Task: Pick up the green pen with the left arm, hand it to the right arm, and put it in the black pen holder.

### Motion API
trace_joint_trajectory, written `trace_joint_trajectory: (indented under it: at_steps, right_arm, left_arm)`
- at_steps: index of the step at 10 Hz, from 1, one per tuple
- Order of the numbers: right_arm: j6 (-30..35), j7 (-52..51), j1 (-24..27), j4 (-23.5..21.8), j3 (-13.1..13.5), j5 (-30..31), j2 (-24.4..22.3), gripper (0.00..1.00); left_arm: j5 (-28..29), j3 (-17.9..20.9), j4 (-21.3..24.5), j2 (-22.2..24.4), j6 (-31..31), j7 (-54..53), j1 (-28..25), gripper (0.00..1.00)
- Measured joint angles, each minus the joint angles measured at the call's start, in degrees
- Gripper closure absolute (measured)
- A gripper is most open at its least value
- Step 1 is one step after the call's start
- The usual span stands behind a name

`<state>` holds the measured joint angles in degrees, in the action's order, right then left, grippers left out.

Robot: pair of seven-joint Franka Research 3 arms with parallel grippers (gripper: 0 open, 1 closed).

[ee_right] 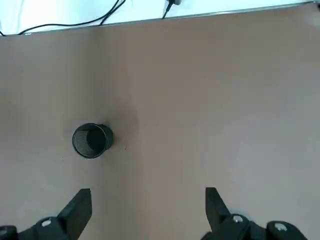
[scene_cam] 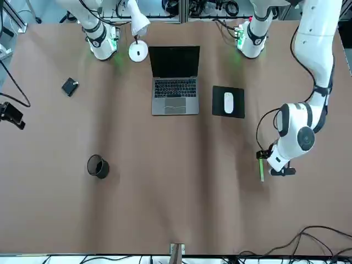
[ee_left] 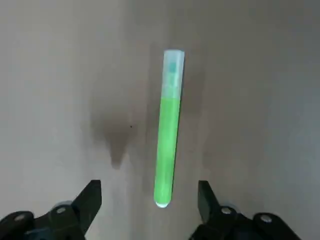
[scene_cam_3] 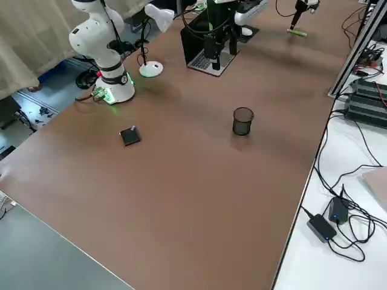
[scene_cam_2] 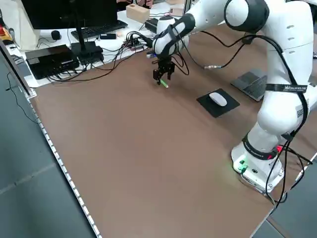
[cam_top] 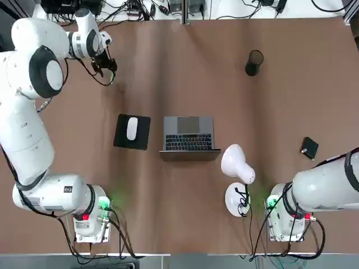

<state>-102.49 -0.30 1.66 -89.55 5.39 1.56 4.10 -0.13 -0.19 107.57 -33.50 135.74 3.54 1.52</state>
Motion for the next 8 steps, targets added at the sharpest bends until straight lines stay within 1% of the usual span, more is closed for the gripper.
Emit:
trace_joint_trajectory:
  at_steps: [2,4,5,6,7,8]
  right_arm:
    - [0.0,0.0,0.0,0.0,0.0,0.0,0.0,0.0]
    - [0.0,0.0,0.0,0.0,0.0,0.01,0.0,0.0]
    - [0.0,0.0,0.0,0.0,0.0,0.01,0.0,0.0]
    - [0.0,0.0,0.0,0.0,0.01,0.01,0.0,0.0]
    - [0.0,0.0,0.0,0.0,0.0,0.02,0.0,0.0]
    - [0.0,0.0,0.0,0.0,0.0,0.02,0.0,0.0]
  left_arm:
    - [0.0,-0.01,0.06,-1.22,0.13,0.0,-0.01,0.18]
    - [0.0,-0.01,0.37,-1.32,0.13,0.01,-0.03,0.26]
    - [-0.01,-0.09,0.34,-1.25,0.14,0.01,-0.02,0.4]
    - [-0.01,-0.24,0.33,-1.04,0.13,0.01,0.14,0.58]
    - [-0.01,-0.34,0.3,-0.96,0.13,0.01,0.33,0.72]
    - [-0.01,-0.34,0.18,-0.92,0.14,0.01,0.39,0.82]
